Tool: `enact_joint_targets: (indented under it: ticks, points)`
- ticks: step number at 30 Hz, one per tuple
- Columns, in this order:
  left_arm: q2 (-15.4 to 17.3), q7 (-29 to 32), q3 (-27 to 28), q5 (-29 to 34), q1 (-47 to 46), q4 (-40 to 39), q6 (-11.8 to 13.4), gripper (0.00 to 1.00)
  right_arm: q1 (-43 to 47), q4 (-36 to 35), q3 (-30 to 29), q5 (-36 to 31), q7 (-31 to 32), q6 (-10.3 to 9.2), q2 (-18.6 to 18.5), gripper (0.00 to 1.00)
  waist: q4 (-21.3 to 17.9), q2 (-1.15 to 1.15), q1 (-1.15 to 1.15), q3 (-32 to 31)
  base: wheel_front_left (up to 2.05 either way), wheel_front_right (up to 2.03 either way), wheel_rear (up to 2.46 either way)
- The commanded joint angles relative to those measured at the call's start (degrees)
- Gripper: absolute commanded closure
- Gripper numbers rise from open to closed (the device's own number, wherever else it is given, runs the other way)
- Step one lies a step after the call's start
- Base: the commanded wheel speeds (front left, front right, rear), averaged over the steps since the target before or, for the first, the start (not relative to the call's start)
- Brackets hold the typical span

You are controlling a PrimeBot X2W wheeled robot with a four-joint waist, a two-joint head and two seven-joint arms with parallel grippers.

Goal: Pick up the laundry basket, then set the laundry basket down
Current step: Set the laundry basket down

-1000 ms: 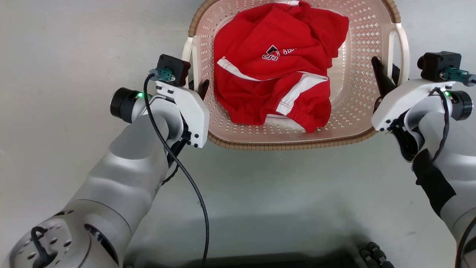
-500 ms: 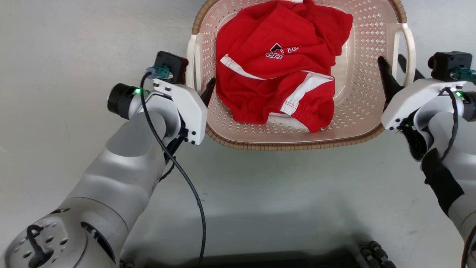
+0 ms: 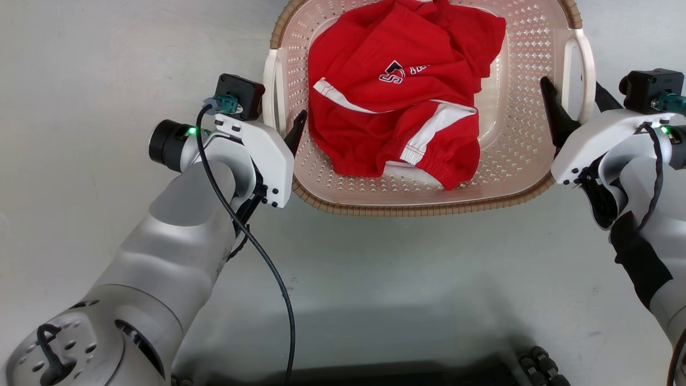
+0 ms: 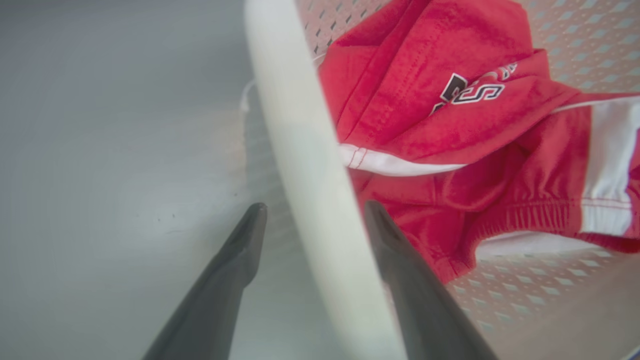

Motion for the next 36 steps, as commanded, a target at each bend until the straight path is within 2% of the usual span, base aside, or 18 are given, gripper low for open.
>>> enact_joint_targets:
  ticks: [1, 17, 36]
  points:
    - [4.18, -0.08, 0.44, 0.13, 1.12, 2.16, 1.74, 0.0, 3.99, -0.08, 1.12, 1.05, -0.79, -0.72, -1.52, 0.0, -0.07, 0.0, 0.0, -0.06, 0.0, 0.0, 0.0]
    - [4.6, -0.68, 0.8, -0.73, 1.36, 2.16, 1.62, 0.0, 2.94, -0.84, 10.51, 10.34, -0.79, -0.72, -2.14, 0.0, -0.3, 0.0, 0.0, -0.37, 0.0, 0.0, 0.0]
    - [4.77, -3.48, 0.55, -0.51, 1.04, 2.16, 1.39, 0.0, 1.91, -7.98, 20.3, 19.38, -0.79, -0.72, -4.69, 0.0, -0.4, 0.0, 0.0, -0.04, 0.0, 0.0, 0.0]
